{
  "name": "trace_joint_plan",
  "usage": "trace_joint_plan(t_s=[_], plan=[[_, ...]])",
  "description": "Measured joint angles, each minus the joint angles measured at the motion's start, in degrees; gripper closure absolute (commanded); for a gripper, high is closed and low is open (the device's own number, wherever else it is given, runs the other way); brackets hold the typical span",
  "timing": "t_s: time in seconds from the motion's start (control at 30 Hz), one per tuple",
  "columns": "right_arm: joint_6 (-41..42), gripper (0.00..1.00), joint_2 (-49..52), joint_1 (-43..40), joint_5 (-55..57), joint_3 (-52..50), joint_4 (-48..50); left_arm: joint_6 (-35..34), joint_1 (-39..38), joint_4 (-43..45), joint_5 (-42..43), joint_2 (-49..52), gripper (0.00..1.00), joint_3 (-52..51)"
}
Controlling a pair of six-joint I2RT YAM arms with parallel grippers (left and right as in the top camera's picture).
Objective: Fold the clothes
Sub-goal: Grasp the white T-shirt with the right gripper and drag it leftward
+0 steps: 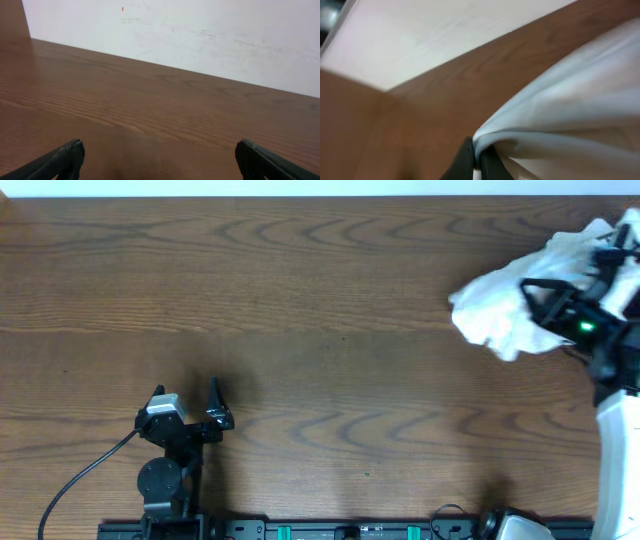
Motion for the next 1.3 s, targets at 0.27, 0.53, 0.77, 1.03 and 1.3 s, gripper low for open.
trace_joint_plan(t_s=[0.27,0.53,0.77,1.03,1.3], plan=[[6.01,0.99,1.38,18.47,9.11,0.00,3.63,0.00,0.00,0.00,0.00,0.00,0.02,0.00],[13.38,0.99,9.25,38.23,18.34,0.04,15.54,-0.02,0.00,0.00,0.00,0.00,0.02,0.00],[19.30,0.99,19.67,49.31,23.89,0.09,28.30,-0.02,0.00,0.00,-0.02,0.02,0.02,0.00],[25.03,0.70,28.52,55.82,25.90,0.17,42.32,0.00,0.00,0.00,0.00,0.02,0.02,0.00],[17.81,0.41,28.37,55.58,26.60,0.50,37.20,0.00,0.00,0.00,0.00,0.02,0.02,0.00]])
